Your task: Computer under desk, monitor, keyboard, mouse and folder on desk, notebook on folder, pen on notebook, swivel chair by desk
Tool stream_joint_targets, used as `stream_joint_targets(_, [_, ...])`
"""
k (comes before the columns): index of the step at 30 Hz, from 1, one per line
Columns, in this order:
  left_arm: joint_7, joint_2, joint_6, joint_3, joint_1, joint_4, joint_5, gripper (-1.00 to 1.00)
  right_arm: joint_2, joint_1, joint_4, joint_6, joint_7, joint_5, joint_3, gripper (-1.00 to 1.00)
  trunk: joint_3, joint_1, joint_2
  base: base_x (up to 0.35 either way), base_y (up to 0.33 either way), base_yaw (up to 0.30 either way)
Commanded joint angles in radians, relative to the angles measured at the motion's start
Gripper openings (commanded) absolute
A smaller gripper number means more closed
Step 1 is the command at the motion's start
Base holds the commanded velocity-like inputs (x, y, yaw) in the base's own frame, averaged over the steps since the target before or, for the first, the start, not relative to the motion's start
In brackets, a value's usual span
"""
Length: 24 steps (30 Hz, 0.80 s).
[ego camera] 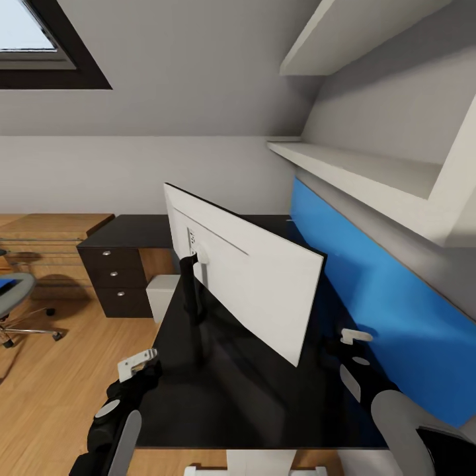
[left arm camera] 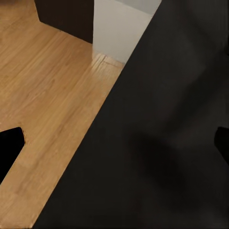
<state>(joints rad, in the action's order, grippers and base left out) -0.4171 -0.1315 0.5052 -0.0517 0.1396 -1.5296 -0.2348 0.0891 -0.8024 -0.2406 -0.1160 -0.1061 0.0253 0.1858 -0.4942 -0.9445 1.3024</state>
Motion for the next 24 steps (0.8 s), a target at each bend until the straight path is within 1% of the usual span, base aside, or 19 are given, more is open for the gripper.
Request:
stream_joint_targets(1, [-0.006,0.0,0.003,-0.017,0.0,-0.004,-0.013,1.0,0.0,-0.001,0.001,-0.004,-0.001,0.002,0.003,1.0,-0.001,0.0,0.001,0.0,0.0,0.0])
stream_joint_targets(3, [-0.006,0.0,0.003,-0.031,0.0,-0.006,-0.015,1.0,0.0,-0.001,0.001,-0.004,-0.002,0.003,0.003,1.0,-0.001,0.0,0.001,0.0,0.0,0.0])
stream_joint_targets(4, [-0.005,0.0,0.003,-0.043,0.0,-0.008,-0.018,1.0,0.0,-0.001,0.001,-0.004,-0.002,0.003,0.003,1.0,-0.001,0.0,0.001,0.0,0.0,0.0])
stream_joint_targets(5, [-0.005,0.0,0.003,-0.065,0.0,-0.009,-0.027,1.0,0.0,-0.001,0.001,-0.004,-0.003,0.003,0.003,1.0,-0.001,0.0,0.001,0.0,0.0,0.0])
stream_joint_targets(6, [-0.005,0.0,0.003,-0.076,0.0,-0.01,-0.031,1.0,0.0,-0.001,0.001,-0.003,-0.003,0.003,0.003,1.0,-0.001,0.0,0.001,0.0,0.0,0.0])
stream_joint_targets(16, [-0.005,0.0,0.001,-0.126,0.0,-0.012,-0.039,1.0,0.0,-0.001,0.001,0.0,-0.004,0.003,0.003,1.0,-0.001,0.0,0.001,0.0,0.0,0.0])
stream_joint_targets(19, [-0.005,0.001,-0.001,-0.147,0.0,-0.012,-0.039,1.0,0.0,-0.001,0.001,0.001,-0.004,0.003,0.003,1.0,-0.001,0.0,0.001,0.0,0.0,0.0])
stream_joint_targets(20, [-0.005,0.001,-0.002,-0.163,0.0,-0.012,-0.04,1.0,0.001,-0.001,0.0,0.001,-0.004,0.002,0.003,1.0,-0.001,0.0,0.001,0.0,0.0,0.0])
stream_joint_targets(24, [-0.005,0.002,-0.004,-0.191,0.0,-0.016,-0.039,1.0,0.001,-0.001,0.0,0.001,-0.004,0.002,0.003,1.0,-0.001,0.0,0.001,0.0,0.0,0.0])
